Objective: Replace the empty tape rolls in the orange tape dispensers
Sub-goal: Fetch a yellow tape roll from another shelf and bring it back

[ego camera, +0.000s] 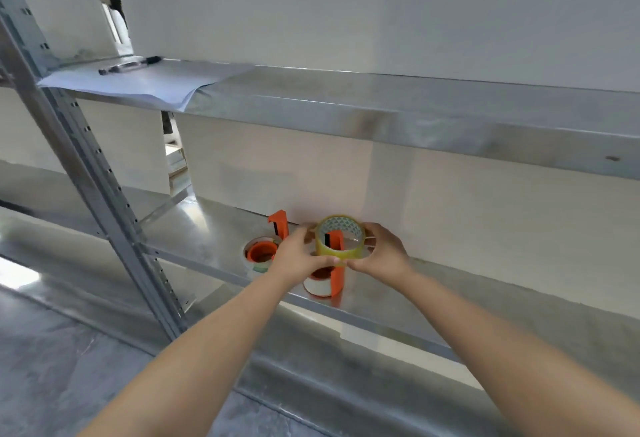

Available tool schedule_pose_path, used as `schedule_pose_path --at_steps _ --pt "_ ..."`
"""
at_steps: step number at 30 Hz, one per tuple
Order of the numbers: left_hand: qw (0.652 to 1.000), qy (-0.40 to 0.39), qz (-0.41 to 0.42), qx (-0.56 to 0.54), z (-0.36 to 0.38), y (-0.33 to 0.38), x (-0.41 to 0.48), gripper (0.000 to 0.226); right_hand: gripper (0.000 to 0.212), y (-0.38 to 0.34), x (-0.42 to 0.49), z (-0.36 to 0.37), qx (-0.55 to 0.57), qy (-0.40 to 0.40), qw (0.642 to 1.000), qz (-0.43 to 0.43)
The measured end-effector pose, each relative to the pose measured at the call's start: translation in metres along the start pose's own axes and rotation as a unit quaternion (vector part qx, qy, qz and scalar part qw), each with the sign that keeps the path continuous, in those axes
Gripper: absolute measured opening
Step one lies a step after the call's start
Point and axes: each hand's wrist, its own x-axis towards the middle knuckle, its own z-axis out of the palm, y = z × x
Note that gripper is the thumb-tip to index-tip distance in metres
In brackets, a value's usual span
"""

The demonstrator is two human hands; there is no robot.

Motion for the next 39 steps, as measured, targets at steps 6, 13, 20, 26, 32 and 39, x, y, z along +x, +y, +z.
schedule_pose_path --at_steps 6,13,20,26,32,39 --pt "0.999 -0.040 0.018 -0.002 0.003 -0.008 0.027 0.081 0.093 0.009 0.008 0.008 0.024 0.016 0.998 0.058" --pt "0.991 -0.121 0.058 -0.002 0.015 -0.008 0.047 0.071 0.068 0.023 0.003 0.006 0.002 0.075 0.992 0.099" --pt "0.977 -0.176 0.108 0.050 0.010 -0.020 0.054 0.060 0.070 0.007 -0.013 0.021 -0.058 0.119 0.983 0.127" --pt "0.951 -0.260 0.157 0.052 -0.002 -0.022 0.064 0.067 0.065 -0.011 -0.029 0.040 -0.049 0.201 0.962 0.175" --pt "0.930 -0.278 0.235 0.055 0.013 -0.018 0.050 0.059 0.071 -0.006 -0.054 0.043 -0.059 0.222 0.949 0.217" --pt "0.933 -0.217 0.188 0.216 0.050 -0.019 0.039 0.060 0.076 0.025 -0.056 0.031 -0.079 0.185 0.954 0.222"
